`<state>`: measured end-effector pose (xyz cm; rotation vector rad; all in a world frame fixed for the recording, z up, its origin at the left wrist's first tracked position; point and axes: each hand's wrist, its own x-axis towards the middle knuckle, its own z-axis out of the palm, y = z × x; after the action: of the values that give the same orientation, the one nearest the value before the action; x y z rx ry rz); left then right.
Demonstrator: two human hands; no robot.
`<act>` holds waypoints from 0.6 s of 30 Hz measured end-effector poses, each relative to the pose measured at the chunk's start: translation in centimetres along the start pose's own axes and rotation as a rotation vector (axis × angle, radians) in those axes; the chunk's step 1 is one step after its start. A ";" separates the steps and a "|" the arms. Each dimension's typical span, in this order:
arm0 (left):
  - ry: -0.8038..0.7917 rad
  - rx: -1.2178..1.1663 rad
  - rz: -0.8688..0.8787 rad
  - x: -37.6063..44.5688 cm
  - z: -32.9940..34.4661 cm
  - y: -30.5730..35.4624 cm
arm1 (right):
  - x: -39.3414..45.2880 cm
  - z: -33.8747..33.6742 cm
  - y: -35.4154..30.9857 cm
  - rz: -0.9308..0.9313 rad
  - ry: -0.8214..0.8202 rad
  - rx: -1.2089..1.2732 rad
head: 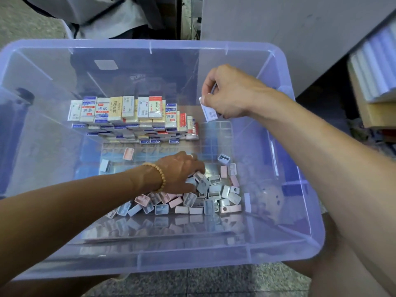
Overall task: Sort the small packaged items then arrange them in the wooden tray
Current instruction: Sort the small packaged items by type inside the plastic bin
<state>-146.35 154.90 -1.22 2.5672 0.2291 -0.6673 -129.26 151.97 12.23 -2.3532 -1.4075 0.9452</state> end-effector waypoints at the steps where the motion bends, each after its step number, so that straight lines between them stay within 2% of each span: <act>1: -0.020 -0.001 -0.012 -0.1 -0.2 -0.2 | -0.1 -0.1 0.1 -0.009 0.000 -0.001; 4: 0.106 0.055 -0.058 0.9 -0.8 0.0 | -0.4 -0.6 0.4 -0.025 0.006 -0.009; 7: 0.210 0.062 0.095 3.5 -0.8 1.9 | -0.6 -1.0 1.0 -0.030 0.027 -0.005; 9: 0.157 0.090 0.222 4.8 -0.5 2.8 | -0.6 -1.2 1.3 -0.029 0.048 0.017; 13: 0.097 0.136 0.317 4.4 -0.1 2.7 | -0.7 -1.1 1.4 -0.035 0.055 0.008; 18: 0.020 0.075 0.296 2.3 0.1 1.4 | -0.6 -1.2 1.5 -0.035 0.064 0.016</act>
<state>-144.04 153.76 -1.85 2.6053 -0.1708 -0.5466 -127.65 150.82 12.58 -2.3180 -1.4076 0.8608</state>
